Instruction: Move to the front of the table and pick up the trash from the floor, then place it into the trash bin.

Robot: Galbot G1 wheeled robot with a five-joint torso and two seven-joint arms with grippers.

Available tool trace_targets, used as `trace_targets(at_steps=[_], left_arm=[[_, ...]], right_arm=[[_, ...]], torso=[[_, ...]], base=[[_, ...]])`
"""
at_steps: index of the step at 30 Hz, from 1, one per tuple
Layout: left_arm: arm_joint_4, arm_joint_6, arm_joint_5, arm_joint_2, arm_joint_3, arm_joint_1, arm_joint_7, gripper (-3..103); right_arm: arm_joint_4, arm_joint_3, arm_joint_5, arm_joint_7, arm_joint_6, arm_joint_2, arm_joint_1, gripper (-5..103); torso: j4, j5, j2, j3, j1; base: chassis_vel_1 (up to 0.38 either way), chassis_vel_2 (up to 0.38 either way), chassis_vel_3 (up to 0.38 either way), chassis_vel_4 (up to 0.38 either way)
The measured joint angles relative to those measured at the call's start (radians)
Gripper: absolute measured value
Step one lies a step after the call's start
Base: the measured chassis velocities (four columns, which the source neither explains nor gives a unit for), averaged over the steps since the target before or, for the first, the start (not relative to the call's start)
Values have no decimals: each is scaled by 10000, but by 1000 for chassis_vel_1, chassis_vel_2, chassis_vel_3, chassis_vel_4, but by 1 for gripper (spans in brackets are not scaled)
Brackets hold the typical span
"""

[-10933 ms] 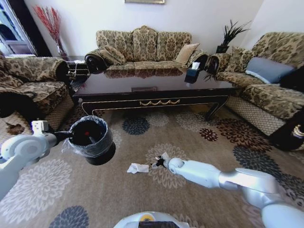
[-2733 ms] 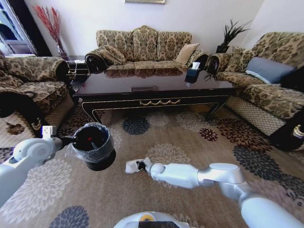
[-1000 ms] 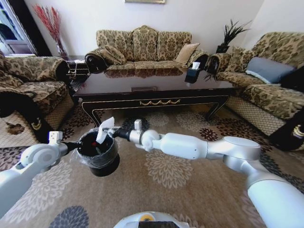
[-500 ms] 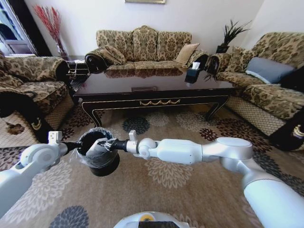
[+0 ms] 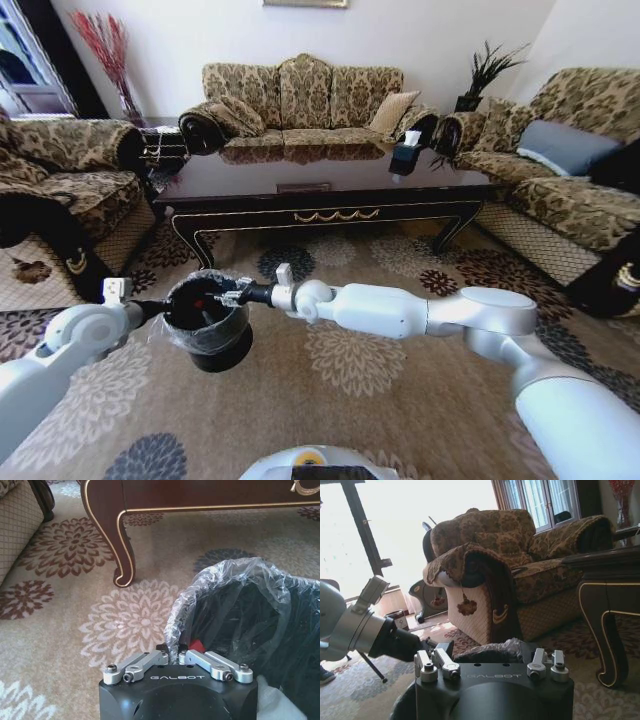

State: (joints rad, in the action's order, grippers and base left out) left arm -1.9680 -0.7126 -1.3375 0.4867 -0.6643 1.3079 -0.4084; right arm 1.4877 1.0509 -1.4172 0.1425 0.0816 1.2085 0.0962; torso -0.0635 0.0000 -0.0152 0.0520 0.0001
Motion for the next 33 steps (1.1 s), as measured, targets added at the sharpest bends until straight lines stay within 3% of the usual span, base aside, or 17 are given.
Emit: trace_targets(at_steps=[2,4,7,13,18,20,29,33], left_arm=[[-95,0,65,184,-3,182,8,3],[-103,-1,113,243,-3,236,3,3],[-112,22,360,604,98,384,-34,3],[-69,199,963,1350,371,554,-114,3],[46,405,1485,1800,456,698,-13,3],[337,897,2445,2139,664,707,378,3],[1234,2147,3626,2941,1064,451,851,3],[1535,2348,3835,3177,1181,381,936,3]], right_arm=[[19,-763,-54,-768,130,4,-441,84],[-35,-946,-61,-1006,180,-8,-522,84],[-494,-1564,129,-2432,414,-198,-672,99],[-1415,-2329,1073,-4456,476,-919,-889,100],[-1529,-3084,968,-5210,497,-1560,-1266,100],[-1462,-3635,867,-5496,682,-1980,-1654,100],[-1326,-4353,887,-5862,1280,-2997,-2279,100],[-1272,-4419,884,-5952,1330,-3217,-2331,100]], torso=[[0,0,0,0,0],[1,1,0,0,0],[3,2,0,0,0],[-3,4,0,2,0],[-2,4,-1,-1,0],[-2,3,0,0,-1],[-3,6,0,0,0],[-4,-1,0,0,0]], base=[[0,0,0,0],[0,0,0,0],[0,0,0,0],[0,0,0,0],[0,0,0,0],[0,0,0,0],[0,0,0,0],[0,0,0,0]])
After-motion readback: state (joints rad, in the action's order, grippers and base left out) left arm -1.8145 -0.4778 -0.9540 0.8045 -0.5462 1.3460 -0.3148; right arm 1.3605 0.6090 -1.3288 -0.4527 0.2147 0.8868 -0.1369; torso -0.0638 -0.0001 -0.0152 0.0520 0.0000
